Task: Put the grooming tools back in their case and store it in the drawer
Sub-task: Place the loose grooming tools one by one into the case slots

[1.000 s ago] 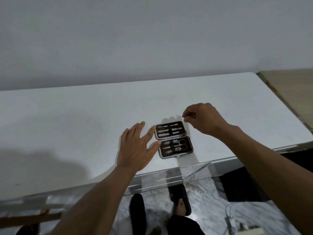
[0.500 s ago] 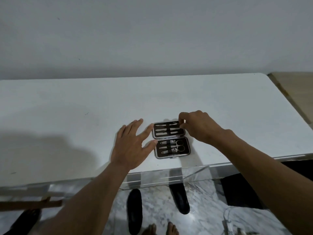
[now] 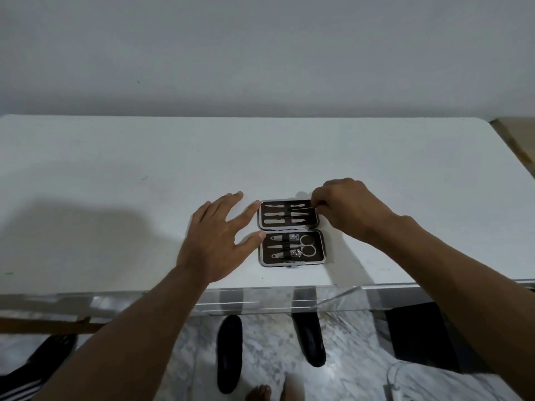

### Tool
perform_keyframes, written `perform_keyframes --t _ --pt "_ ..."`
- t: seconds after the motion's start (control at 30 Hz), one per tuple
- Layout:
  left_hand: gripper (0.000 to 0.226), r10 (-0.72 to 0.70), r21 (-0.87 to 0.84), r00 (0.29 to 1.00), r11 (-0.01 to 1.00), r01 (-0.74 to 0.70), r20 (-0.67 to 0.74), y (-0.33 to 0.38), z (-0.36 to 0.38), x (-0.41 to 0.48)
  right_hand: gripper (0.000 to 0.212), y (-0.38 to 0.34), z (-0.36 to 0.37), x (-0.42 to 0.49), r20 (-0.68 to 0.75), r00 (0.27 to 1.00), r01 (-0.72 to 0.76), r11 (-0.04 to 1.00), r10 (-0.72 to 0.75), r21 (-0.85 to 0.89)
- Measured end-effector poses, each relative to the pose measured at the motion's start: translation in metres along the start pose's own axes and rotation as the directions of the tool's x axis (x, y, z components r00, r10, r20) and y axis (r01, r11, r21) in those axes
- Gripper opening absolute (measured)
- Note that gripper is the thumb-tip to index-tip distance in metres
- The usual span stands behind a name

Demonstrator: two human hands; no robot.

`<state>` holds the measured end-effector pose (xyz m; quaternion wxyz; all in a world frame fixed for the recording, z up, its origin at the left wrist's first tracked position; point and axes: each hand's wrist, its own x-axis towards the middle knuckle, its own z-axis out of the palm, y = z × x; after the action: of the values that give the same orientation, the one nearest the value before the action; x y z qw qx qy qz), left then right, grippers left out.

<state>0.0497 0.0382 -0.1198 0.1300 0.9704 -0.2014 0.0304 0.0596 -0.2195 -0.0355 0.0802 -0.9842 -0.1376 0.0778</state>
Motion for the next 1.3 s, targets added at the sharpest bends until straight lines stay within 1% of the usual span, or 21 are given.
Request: perform_keyframes --t 0.37,0.63,0.9,1.0,1.2,1.3 --pt "0.062 0.026 -0.022 0.998 0.999 -0.027 -0.053 0.001 0.000 -0.003 0.021 -0.004 0.005 -0.004 -0.012 0.999 0.040 0.999 -0.041 -0.031" --pt "0.063 0.020 -0.032 0.999 0.999 -0.022 -0.051 0.001 0.000 -0.003 0.026 -0.011 0.008 -0.002 -0.028 0.997 0.066 0.998 -0.066 0.006" --pt "0.064 0.014 -0.028 0.999 0.999 -0.015 -0.048 0.000 0.000 -0.002 0.024 -0.010 0.009 0.004 -0.043 0.996 0.078 0.997 -0.078 0.000" --pt "0.063 0.014 -0.022 0.999 1.000 -0.015 -0.046 0.000 -0.001 -0.002 0.022 -0.009 0.009 0.003 -0.045 0.997 0.064 0.998 -0.063 0.018" --pt "0.064 0.014 -0.016 0.999 1.000 -0.014 -0.051 0.001 0.000 -0.002 0.023 -0.006 0.015 0.006 -0.056 0.998 -0.017 0.995 0.022 0.095" --pt "0.064 0.012 -0.018 0.998 1.000 -0.013 -0.060 0.001 0.000 -0.002 0.023 -0.006 0.016 0.005 -0.053 0.999 0.010 0.999 -0.008 0.050"
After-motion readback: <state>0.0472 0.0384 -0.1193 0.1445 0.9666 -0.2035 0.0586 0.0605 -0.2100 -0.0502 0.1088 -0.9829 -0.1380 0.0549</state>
